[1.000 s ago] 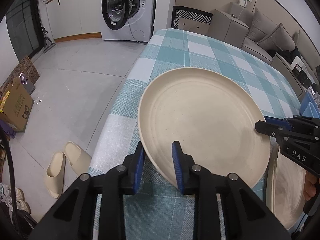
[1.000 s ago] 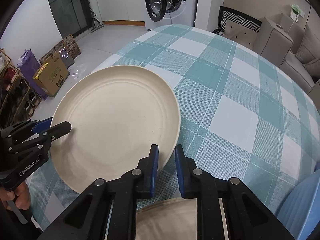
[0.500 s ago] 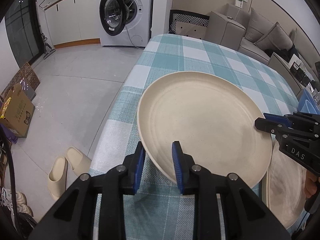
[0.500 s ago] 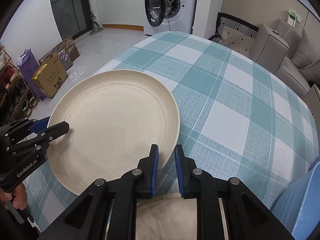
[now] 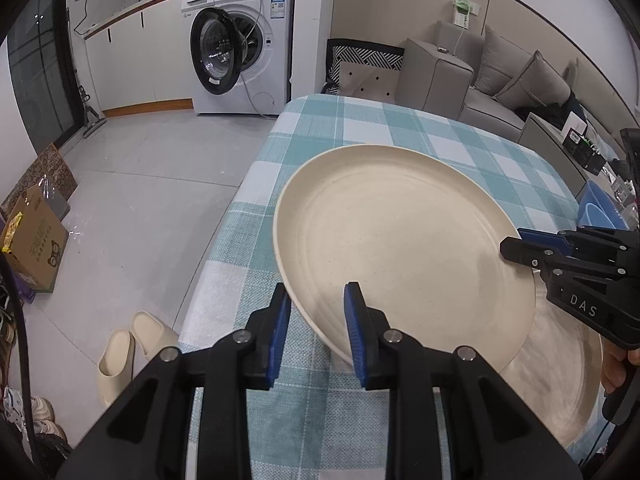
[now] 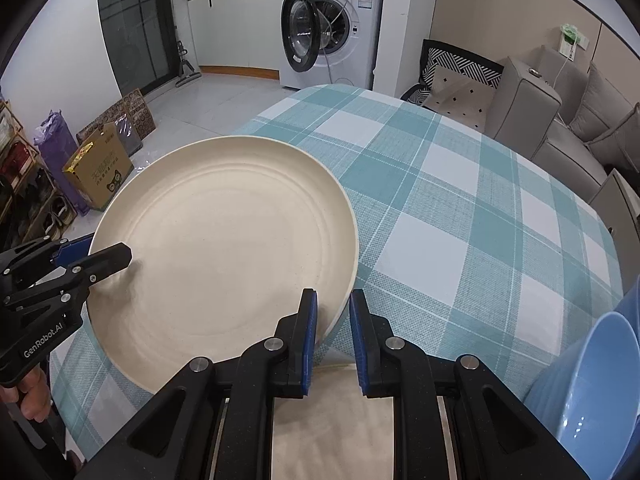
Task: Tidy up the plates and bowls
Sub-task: 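Lift the beige plate with the left gripper over the stack while the right gripper holds the stack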
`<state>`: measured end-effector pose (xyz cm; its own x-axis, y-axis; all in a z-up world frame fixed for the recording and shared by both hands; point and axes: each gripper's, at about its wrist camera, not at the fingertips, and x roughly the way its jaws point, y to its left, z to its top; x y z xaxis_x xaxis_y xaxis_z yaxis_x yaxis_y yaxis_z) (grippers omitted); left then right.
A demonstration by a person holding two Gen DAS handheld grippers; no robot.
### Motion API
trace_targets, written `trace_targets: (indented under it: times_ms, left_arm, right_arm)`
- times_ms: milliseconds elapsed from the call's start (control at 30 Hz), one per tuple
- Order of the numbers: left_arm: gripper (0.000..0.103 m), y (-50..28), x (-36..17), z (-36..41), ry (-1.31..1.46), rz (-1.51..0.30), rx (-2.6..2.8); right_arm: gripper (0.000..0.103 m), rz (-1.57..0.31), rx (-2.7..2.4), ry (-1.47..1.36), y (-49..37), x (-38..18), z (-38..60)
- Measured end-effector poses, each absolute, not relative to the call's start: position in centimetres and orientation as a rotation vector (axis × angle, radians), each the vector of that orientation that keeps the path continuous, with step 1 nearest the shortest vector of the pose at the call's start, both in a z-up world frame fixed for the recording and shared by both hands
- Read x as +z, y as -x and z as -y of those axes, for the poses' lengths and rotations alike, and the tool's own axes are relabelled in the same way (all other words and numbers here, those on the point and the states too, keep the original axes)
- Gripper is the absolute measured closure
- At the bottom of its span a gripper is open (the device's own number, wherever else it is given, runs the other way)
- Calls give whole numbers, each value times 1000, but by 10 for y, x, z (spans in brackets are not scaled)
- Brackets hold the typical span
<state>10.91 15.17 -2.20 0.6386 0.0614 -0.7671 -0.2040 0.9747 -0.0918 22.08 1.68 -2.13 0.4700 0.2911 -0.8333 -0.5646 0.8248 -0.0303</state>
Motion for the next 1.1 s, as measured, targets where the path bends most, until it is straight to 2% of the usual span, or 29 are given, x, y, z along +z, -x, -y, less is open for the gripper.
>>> trace_targets:
  times_ms: [1100]
  left_arm:
    - [76,-95,0,-77,66,-849,-6]
  right_arm:
    - [86,-874,450,152,-172,18,88]
